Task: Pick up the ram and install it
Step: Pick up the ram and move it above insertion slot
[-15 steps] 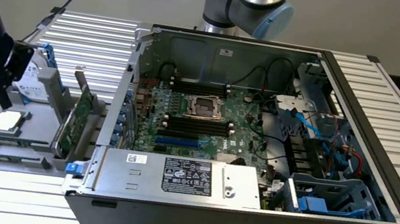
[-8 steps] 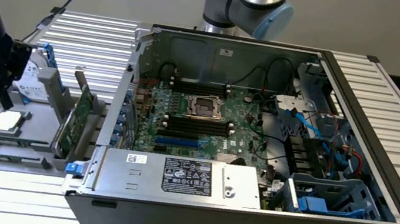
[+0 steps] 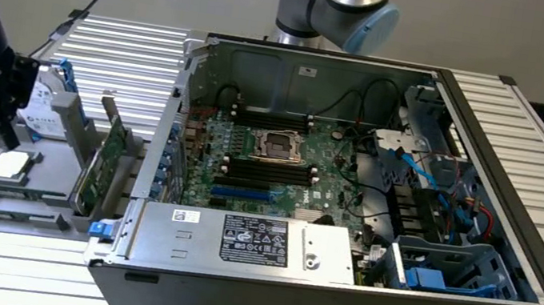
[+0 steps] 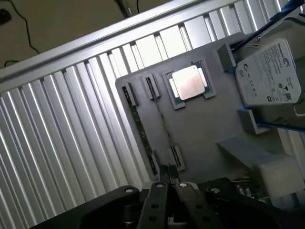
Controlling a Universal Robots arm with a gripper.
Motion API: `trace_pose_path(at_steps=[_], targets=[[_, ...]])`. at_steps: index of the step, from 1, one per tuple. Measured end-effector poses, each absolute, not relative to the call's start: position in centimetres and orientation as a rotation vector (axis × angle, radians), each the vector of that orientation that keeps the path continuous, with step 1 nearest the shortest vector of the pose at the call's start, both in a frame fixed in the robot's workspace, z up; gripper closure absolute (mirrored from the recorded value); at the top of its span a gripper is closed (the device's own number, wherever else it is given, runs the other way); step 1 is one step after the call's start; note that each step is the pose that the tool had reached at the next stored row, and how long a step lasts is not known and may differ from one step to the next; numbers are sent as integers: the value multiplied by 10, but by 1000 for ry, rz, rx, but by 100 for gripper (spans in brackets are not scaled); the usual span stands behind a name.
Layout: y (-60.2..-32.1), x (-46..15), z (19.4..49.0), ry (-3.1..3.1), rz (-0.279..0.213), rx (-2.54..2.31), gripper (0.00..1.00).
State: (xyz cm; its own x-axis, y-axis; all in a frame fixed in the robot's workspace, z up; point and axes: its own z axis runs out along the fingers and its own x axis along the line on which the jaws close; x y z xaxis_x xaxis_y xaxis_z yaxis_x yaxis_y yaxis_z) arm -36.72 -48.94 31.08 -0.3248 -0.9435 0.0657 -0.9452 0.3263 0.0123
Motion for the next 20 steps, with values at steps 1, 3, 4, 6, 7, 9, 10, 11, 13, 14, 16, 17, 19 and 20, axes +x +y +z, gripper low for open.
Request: trace_pose_path(at_steps=[1, 3, 4, 6, 7, 9, 10, 11, 13, 14, 16, 17, 19, 20], targets=[[-489, -367, 311, -2492, 44, 1811, 89], [-489, -367, 311, -2460, 46, 1856, 89], [-489, -367, 311, -2443, 47, 1878, 89], [-489, -367, 310, -2410, 48, 1922, 89], [-489, -367, 310, -2391, 49, 1946, 89], [-489, -367, 310, -2356, 51, 1989, 89], [-489, -367, 310, -2337, 52, 2011, 89], [-489, -367, 310, -2320, 52, 2032, 89], [-489, -367, 310, -2283, 54, 2074, 89], [-489, -367, 310, -2265, 55, 2094, 89], [-489, -367, 310, -2226, 57, 2136, 89], [-489, -367, 310, -2207, 57, 2157, 89], [-489, -367, 309, -2168, 59, 2196, 89], [-489, -367, 309, -2148, 60, 2216, 89]])
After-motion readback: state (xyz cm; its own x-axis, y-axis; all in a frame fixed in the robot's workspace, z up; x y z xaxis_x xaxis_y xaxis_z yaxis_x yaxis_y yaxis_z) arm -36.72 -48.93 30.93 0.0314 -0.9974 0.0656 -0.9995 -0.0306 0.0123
